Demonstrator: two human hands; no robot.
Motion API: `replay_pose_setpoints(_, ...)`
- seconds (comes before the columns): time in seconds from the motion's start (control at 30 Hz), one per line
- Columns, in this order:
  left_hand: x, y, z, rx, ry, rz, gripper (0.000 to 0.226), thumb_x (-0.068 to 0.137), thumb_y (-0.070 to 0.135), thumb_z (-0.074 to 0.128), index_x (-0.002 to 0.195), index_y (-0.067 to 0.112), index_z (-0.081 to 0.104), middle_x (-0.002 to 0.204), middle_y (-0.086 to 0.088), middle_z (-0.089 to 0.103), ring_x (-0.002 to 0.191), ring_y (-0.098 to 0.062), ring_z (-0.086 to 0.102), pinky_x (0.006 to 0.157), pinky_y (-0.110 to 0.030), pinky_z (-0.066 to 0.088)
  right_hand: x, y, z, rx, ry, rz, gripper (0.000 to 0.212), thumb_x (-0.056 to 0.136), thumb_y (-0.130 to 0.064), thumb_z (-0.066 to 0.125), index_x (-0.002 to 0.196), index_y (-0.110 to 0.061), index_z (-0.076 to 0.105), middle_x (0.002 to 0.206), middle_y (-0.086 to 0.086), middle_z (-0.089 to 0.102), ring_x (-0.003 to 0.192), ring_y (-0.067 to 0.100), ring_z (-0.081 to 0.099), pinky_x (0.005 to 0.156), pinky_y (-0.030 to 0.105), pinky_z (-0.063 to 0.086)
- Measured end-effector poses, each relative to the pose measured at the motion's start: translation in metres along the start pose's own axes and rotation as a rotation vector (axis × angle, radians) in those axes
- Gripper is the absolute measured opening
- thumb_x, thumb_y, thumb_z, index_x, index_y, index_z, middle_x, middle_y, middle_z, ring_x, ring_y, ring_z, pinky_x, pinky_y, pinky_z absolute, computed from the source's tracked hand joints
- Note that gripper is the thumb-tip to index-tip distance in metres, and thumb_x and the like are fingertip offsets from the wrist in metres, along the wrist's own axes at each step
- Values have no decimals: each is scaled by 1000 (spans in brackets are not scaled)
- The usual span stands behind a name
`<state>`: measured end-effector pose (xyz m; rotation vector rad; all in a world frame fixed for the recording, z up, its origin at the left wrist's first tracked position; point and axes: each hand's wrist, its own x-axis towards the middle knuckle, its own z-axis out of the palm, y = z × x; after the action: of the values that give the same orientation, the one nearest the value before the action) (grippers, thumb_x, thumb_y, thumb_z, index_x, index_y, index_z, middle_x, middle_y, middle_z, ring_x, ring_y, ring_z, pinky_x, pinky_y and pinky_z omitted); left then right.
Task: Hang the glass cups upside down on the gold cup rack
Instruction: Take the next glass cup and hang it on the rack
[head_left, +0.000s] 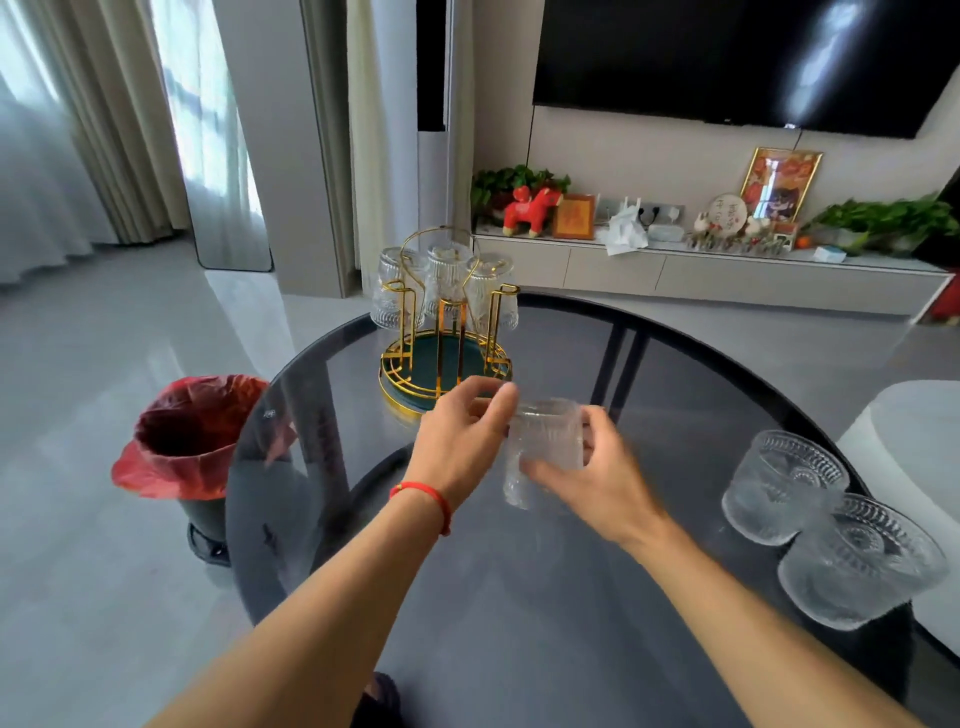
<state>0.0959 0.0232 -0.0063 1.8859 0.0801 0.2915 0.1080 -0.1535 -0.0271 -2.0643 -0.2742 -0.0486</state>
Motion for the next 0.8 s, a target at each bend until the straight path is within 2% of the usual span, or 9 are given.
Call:
replay_pose_setpoints(0.03,5,-7,-5,107,26,23,30,98,41,55,118,25,71,108,0,78,98,-12,72,91,-40,61,3,0,1,45,22,0,73,58,-61,85,120,-41,53,119,-14,69,109,8,68,92,44,59)
replay_pose_setpoints(0.1,15,-24,-12,374,10,76,35,96,18,56,129,23,69,134,-4,70,125,-20,61,109,-41,49,8,-5,0,151,53,-2,76,54,-59,85,120,-41,53,118,-13,70,107,6,70,90,36,60)
replay_pose_setpoints(0.17,24,-39,-15,533,-50,87,54,90,5,59,141,24,61,157,-2,50,149,-23,37,123,-41,30,14,-17,-3,247,71,-30,81,52,-57,87,124,-43,52,120,-12,70,106,4,71,86,28,60)
replay_pose_setpoints(0.2,26,-44,-14,560,-76,81,61,88,3,58,145,25,57,163,-2,41,155,-24,26,126,-42,24,18,-24,-6,289,77,-45,83,53,-54,88,127,-43,53,122,-11,70,107,5,71,86,28,60)
replay_pose_setpoints(0.33,32,-58,-11,626,-160,54,75,85,9,59,155,30,41,172,-2,19,160,-24,4,130,-46,15,44,-63,-10,378,90,-108,82,56,-47,91,130,-43,54,123,-5,72,107,8,74,84,31,61)
replay_pose_setpoints(0.47,34,-59,-9,696,-232,15,78,88,12,61,159,26,33,173,-3,11,160,-25,-5,129,-50,17,84,-105,6,336,149,-186,85,65,-38,94,137,-26,52,113,-8,73,97,1,73,80,22,59)
replay_pose_setpoints(0.57,33,-53,-8,714,-248,-1,76,88,13,61,158,25,35,173,-5,9,160,-28,-6,128,-53,20,121,-136,26,337,160,-228,82,71,-30,93,138,-22,47,122,-3,68,105,7,69,89,29,59)
replay_pose_setpoints(0.67,30,-51,-9,729,-256,3,71,87,13,61,155,22,42,173,-5,9,160,-27,-7,126,-54,24,152,-161,47,252,146,-224,85,71,-36,91,139,-23,43,130,2,59,114,18,61,98,40,55)
replay_pose_setpoints(0.8,29,-51,-12,733,-246,5,64,85,13,59,149,18,50,173,-2,10,160,-23,-5,126,-54,25,173,-169,75,33,145,-233,90,70,-38,90,142,-20,41,133,3,53,117,21,54,92,36,50)
